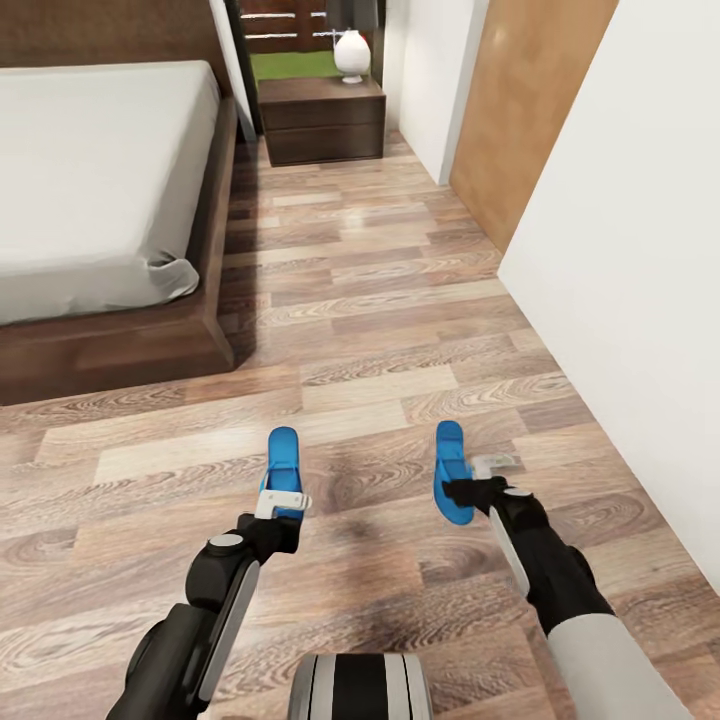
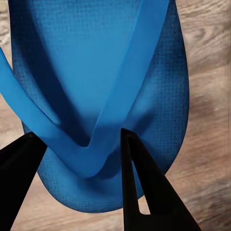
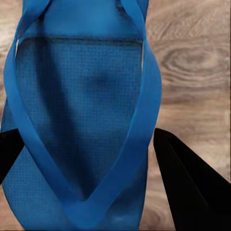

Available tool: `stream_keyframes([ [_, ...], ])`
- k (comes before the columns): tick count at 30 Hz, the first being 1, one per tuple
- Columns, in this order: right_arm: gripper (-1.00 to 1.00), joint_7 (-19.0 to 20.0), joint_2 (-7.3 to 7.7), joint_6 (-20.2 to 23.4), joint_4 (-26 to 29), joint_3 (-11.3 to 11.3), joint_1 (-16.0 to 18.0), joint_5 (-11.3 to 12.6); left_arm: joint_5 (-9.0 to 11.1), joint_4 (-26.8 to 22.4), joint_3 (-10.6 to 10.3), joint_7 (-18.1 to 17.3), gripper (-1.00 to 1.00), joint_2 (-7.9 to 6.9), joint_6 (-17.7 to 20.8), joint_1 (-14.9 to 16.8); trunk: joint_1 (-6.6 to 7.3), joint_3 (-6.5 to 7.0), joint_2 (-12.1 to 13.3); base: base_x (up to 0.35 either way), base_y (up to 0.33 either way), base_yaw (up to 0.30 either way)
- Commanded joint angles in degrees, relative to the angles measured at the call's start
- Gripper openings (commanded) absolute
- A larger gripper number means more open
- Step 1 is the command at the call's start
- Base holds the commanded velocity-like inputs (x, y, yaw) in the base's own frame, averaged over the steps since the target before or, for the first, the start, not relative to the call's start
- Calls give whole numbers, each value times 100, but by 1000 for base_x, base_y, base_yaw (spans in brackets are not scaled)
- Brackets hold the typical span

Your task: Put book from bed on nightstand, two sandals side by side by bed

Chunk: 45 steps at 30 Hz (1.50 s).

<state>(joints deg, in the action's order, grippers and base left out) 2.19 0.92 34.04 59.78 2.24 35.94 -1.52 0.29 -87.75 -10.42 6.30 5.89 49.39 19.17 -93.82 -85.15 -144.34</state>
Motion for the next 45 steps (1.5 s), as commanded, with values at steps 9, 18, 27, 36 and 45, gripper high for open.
stream_keyframes([
  [9, -100, 17, 5, 1346, 2426, -148, -1062, -54, 6, -5, -108, 30, -100, 1, 27, 4, 24, 196, 11, 0, 0, 0],
  [18, -100, 18, 5, 1357, 2425, -151, -1062, -50, 16, -5, -127, 30, -100, 0, 27, 4, 47, 396, 23, 0, 0, 0],
  [27, -100, 18, 5, 1360, 2425, -162, -1062, -50, 19, -5, -126, 30, -100, 0, 27, 2, 70, 595, 35, 0, 0, 0],
  [36, -100, 18, 5, 1367, 2431, -168, -1062, -50, 47, 27, -119, 30, -100, 0, 27, 6, 94, 794, 47, 0, 0, 0],
  [45, -100, 23, 5, 1333, 2339, -167, -1062, -42, 41, 316, -84, 33, -100, -5, 27, 59, 117, 994, 59, 0, 0, 0],
])
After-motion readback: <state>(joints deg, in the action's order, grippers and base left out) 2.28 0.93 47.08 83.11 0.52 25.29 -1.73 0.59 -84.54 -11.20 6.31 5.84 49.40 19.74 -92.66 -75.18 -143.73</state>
